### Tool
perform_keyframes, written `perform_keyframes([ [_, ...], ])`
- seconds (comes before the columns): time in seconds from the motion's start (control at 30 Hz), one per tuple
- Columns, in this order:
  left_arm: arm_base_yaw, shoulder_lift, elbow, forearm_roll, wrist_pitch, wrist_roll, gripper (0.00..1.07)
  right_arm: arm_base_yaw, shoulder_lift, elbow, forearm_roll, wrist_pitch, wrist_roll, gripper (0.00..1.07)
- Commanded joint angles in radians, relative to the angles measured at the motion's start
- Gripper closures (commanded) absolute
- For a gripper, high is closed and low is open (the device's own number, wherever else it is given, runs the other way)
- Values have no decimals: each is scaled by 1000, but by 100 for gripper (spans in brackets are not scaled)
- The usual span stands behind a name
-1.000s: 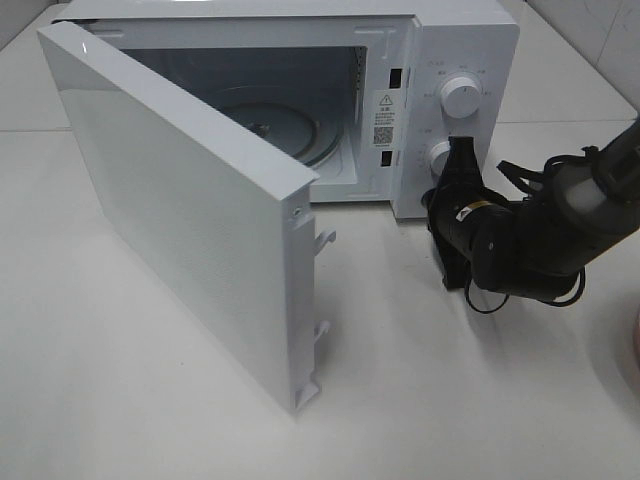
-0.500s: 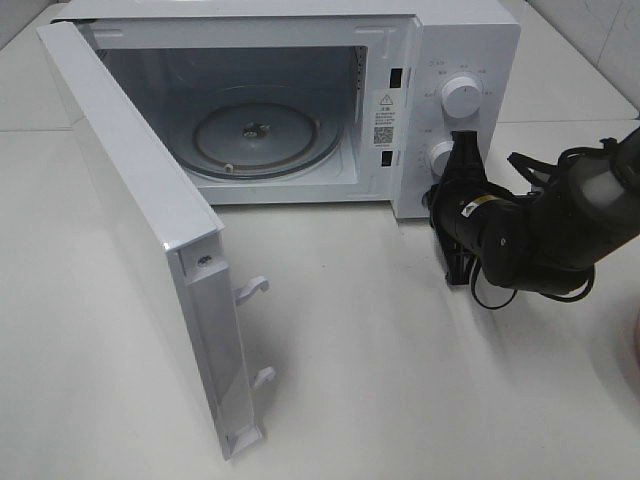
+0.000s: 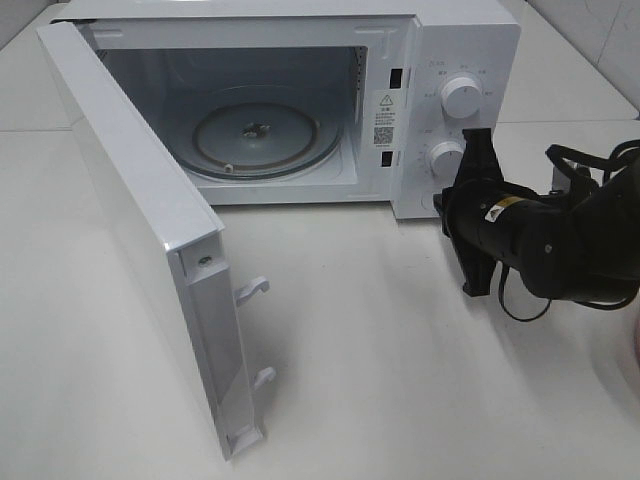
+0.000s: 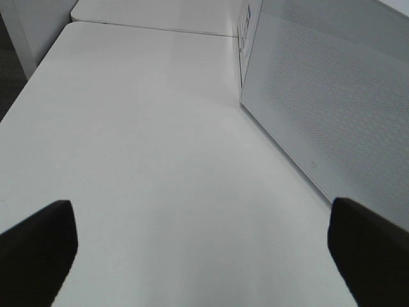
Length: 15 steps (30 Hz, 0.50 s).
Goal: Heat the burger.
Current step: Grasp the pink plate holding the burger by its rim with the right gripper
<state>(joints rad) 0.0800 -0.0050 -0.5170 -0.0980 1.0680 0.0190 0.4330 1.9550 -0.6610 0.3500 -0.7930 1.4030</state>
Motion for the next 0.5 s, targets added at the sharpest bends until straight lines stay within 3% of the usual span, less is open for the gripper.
perform_keyframes([
  [0.03,3,-18,0,-2,2,2,6,1,-48,20,-17,44,-45,107],
  [0.5,3,-18,0,-2,2,2,6,1,-255,48,-17,298,-428,107],
])
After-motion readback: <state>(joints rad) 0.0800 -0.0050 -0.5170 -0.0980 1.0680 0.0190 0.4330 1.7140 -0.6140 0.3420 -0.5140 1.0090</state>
